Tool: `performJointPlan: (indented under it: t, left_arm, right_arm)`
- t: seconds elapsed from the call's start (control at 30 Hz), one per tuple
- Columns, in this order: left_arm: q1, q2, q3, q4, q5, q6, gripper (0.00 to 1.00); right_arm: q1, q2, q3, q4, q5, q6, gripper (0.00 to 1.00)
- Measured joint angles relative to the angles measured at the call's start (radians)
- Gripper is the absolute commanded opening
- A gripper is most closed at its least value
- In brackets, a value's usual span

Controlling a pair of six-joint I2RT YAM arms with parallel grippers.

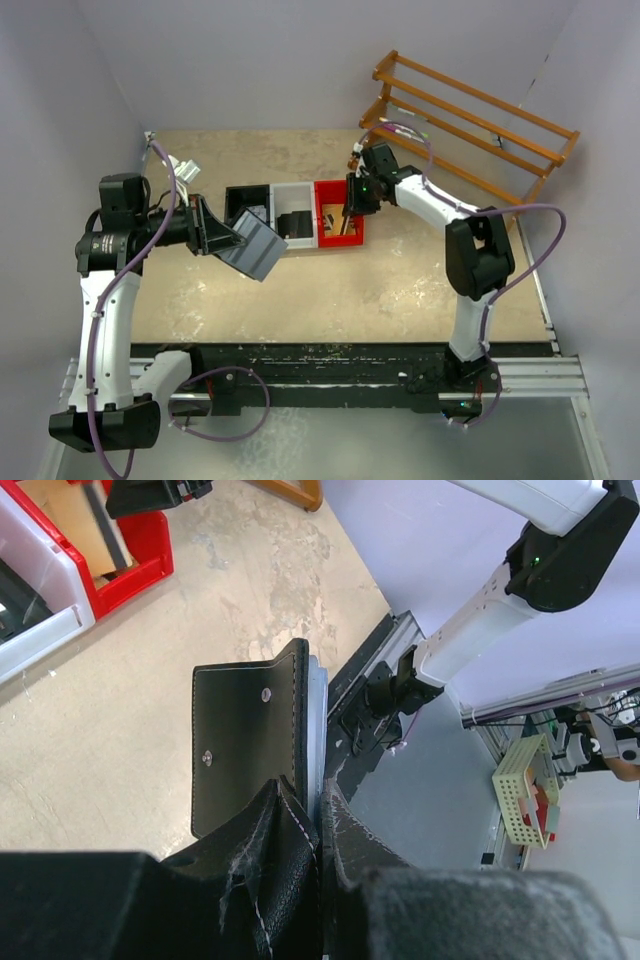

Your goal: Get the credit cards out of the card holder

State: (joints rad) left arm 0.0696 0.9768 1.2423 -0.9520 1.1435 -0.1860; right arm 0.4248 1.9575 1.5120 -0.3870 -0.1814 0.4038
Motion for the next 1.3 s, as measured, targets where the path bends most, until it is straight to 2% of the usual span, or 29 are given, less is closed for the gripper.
performJointPlan:
  t: [0.13, 0.27, 0.37, 0.43, 0.6, 0.67, 0.8, 0.93, 1.0, 1.17, 1.3]
  left_arm:
    - [0.0, 0.0, 0.0, 0.0, 0.011, 0.0, 0.06]
    - [0.0, 0.0, 0.0, 0.004, 0.034, -0.003, 0.06]
    - [0.0, 0.0, 0.0, 0.011, 0.05, -0.005, 0.06]
    - [0.0, 0.0, 0.0, 0.017, 0.061, -0.009, 0.06]
    - [0.0, -0.001, 0.0, 0.031, 0.096, -0.022, 0.06]
    - [0.0, 0.0, 0.0, 0.037, 0.115, -0.035, 0.06]
    - [0.0, 0.003, 0.0, 0.058, 0.167, -0.069, 0.06]
    - [0.0, 0.008, 0.0, 0.073, 0.212, -0.108, 0.06]
    - [0.0, 0.008, 0.0, 0.074, 0.23, -0.123, 0.06]
    - [0.0, 0.008, 0.0, 0.084, 0.256, -0.15, 0.06]
    - [0.0, 0.008, 0.001, 0.083, 0.257, -0.153, 0.07]
  right_arm:
    - [0.005, -0.058, -0.011, 0.0, 0.008, 0.012, 0.57]
    - [0.022, -0.212, -0.014, 0.005, 0.006, 0.029, 0.69]
    - [0.061, -0.335, -0.019, 0.048, -0.023, 0.054, 0.86]
    - [0.108, -0.418, -0.067, 0.147, -0.089, 0.084, 0.95]
    - [0.248, -0.612, -0.368, 0.567, -0.355, 0.259, 1.0]
    - [0.285, -0.631, -0.459, 0.723, -0.433, 0.336, 1.0]
    - [0.328, -0.6, -0.509, 0.874, -0.504, 0.399, 1.0]
    - [0.36, -0.587, -0.552, 1.029, -0.573, 0.435, 0.92]
    - [0.369, -0.583, -0.561, 1.082, -0.604, 0.447, 0.84]
    - [0.388, -0.555, -0.561, 1.19, -0.678, 0.492, 0.45]
    - [0.396, -0.55, -0.573, 1.218, -0.7, 0.522, 0.2]
